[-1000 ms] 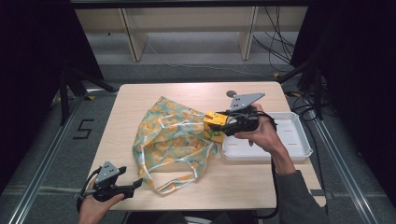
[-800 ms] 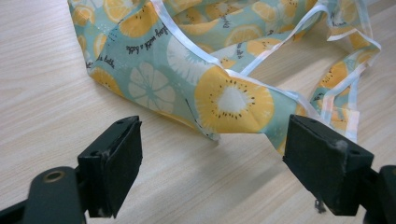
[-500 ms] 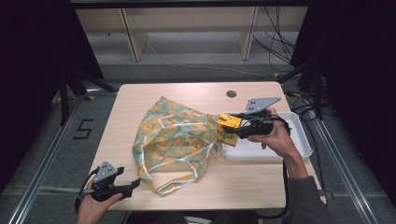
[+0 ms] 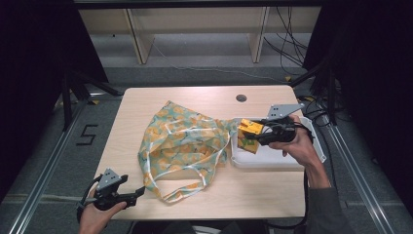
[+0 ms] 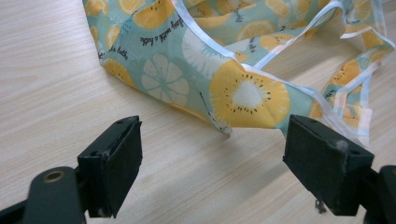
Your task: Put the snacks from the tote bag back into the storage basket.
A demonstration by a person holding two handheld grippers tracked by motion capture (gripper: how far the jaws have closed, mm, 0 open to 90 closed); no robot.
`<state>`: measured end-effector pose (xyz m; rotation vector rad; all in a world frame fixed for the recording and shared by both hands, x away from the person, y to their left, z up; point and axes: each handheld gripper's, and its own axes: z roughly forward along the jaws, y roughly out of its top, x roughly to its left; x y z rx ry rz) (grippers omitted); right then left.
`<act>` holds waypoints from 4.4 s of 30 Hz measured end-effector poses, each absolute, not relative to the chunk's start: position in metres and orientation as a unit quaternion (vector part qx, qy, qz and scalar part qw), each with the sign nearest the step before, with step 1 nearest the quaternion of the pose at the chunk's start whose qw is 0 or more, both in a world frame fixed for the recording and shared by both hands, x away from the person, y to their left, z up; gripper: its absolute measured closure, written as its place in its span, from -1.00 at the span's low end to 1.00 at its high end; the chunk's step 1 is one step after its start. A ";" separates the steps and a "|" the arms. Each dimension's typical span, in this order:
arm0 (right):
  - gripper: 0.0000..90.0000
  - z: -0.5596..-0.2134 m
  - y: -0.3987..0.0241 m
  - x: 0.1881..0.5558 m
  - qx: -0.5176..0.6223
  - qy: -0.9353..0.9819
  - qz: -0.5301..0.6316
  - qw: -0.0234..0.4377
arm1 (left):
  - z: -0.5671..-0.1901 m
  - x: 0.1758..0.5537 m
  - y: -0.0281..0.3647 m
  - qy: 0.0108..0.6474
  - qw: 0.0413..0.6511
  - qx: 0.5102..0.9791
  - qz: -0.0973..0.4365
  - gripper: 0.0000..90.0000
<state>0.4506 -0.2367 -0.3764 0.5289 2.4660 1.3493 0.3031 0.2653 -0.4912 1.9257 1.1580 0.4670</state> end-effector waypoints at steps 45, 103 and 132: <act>0.14 -0.429 -0.236 0.469 0.174 0.878 0.433 0.108 | -0.493 0.305 0.263 0.452 0.402 0.775 0.182 -0.59; -0.34 -0.427 -0.272 0.425 0.280 0.845 0.436 0.132 | -0.495 0.305 0.264 0.454 0.403 0.773 0.184 -0.60; 1.00 -0.433 -0.269 0.391 0.215 0.869 0.423 0.142 | -0.493 0.307 0.267 0.447 0.380 0.789 0.182 -0.60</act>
